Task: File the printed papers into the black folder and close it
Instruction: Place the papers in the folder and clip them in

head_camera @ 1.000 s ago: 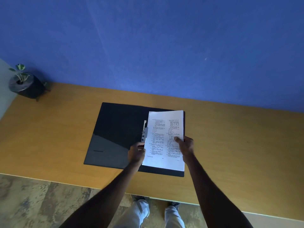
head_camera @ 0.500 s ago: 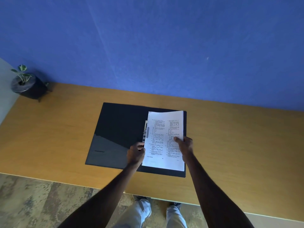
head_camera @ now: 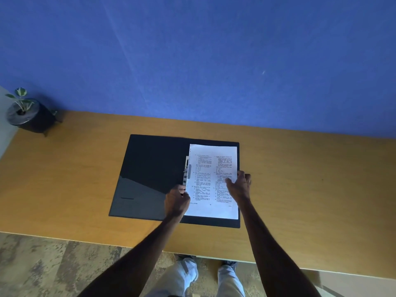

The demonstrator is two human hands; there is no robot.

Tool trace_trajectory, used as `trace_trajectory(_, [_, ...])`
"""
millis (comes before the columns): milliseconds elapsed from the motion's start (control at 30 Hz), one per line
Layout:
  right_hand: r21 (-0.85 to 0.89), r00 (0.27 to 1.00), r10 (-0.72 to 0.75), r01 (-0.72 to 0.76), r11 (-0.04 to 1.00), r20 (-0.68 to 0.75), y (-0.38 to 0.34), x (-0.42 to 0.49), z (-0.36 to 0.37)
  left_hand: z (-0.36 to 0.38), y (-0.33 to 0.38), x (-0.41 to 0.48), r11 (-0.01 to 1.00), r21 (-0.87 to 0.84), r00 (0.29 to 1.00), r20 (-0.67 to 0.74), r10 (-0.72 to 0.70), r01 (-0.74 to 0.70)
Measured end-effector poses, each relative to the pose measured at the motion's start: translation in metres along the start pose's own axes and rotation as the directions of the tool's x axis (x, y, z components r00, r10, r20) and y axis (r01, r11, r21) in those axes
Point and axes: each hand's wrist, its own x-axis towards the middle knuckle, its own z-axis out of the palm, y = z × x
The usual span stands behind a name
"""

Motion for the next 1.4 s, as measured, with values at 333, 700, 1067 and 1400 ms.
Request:
trace_trajectory(333, [0.038, 0.996, -0.024, 0.027, 0.999, -0.083, 0.001, -0.005, 0.004, -0.001, 0.001, -0.004, 1.0, -0.011, 0.999, 0.027, -0.024, 0.024])
trace_trajectory(700, [0.088, 0.998, 0.014, -0.008, 0.996, -0.069, 0.006, -0.002, 0.001, 0.0, 0.001, -0.008, 0.998, -0.028, 0.999, 0.015, -0.052, 0.052])
trace_trajectory(1067, [-0.083, 0.988, -0.143, 0.138, 0.987, -0.055, -0.007, -0.001, -0.014, -0.005, 0.013, -0.026, 0.897, -0.353, 0.956, -0.025, -0.294, 0.267])
trace_trajectory(1400, [-0.461, 0.814, -0.535, 0.574, 0.677, 0.229, -0.049, 0.027, -0.009, 0.005, 0.03, -0.077, 0.229, -0.631, 0.601, 0.47, -0.647, 0.741])
